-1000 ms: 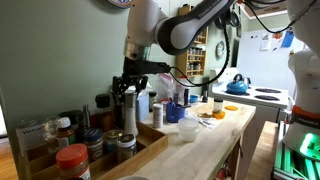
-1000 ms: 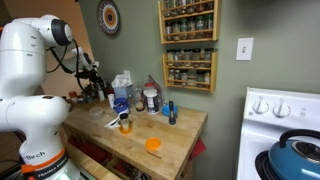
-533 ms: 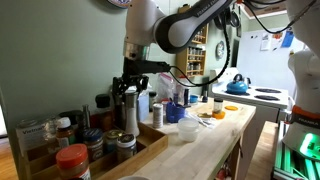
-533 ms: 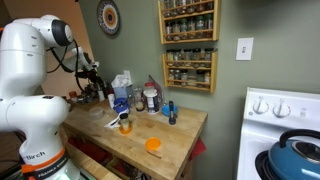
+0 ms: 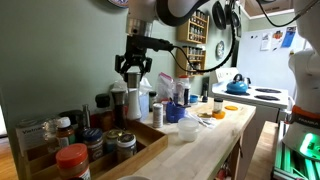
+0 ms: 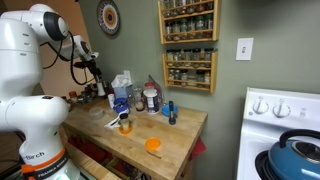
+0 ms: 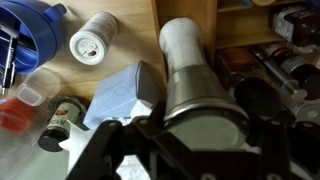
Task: Move the salt cellar to the right side of the counter.
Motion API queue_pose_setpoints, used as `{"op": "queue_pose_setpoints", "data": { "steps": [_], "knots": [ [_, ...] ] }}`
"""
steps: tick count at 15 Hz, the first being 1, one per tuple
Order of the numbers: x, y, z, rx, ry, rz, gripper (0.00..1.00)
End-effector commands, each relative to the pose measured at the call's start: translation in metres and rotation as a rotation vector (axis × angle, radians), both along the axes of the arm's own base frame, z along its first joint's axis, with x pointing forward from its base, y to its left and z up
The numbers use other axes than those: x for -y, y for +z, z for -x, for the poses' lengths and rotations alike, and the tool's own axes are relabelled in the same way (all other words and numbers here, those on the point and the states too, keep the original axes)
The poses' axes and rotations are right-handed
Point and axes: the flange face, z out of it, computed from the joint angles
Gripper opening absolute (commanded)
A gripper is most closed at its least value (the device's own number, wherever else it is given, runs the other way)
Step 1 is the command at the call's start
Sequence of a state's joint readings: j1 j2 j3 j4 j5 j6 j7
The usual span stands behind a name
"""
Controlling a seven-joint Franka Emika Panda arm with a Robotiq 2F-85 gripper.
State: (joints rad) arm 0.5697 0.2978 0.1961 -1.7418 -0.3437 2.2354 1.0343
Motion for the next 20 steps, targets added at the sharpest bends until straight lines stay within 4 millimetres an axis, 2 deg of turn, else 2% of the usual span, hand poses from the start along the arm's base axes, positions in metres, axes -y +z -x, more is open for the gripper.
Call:
{"op": "queue_pose_setpoints", "data": {
  "steps": [1,2,3,4,5,6,7,10,12,14,17,19,20],
  "knots": [
    [0.022,0.031,0.004,-0.096,-0.041,-0.068,0.39],
    [0.028,0.033,0.005,-0.115,-0.06,-0.078,0.39],
    [0.015,0.02,-0.004,-0.074,-0.046,-0.052,0.39],
    [0.018,0.023,-0.005,-0.076,-0.051,-0.056,0.64],
    [0.019,0.022,-0.006,-0.075,-0.052,-0.053,0.64],
    [0.018,0.019,-0.006,-0.079,-0.051,-0.051,0.39],
    [0.025,0.023,-0.006,-0.054,-0.1,-0.032,0.39],
    [0.052,0.053,0.002,-0.006,-0.197,-0.008,0.39],
    [0.07,0.082,0.004,0.053,-0.293,0.019,0.39],
    [0.088,0.102,0.009,0.075,-0.364,0.078,0.39],
    [0.12,0.11,0.023,0.031,-0.491,0.116,0.39],
    [0.141,0.105,0.031,0.041,-0.606,0.124,0.39],
    [0.142,0.1,0.029,0.048,-0.62,0.084,0.39]
  ]
}}
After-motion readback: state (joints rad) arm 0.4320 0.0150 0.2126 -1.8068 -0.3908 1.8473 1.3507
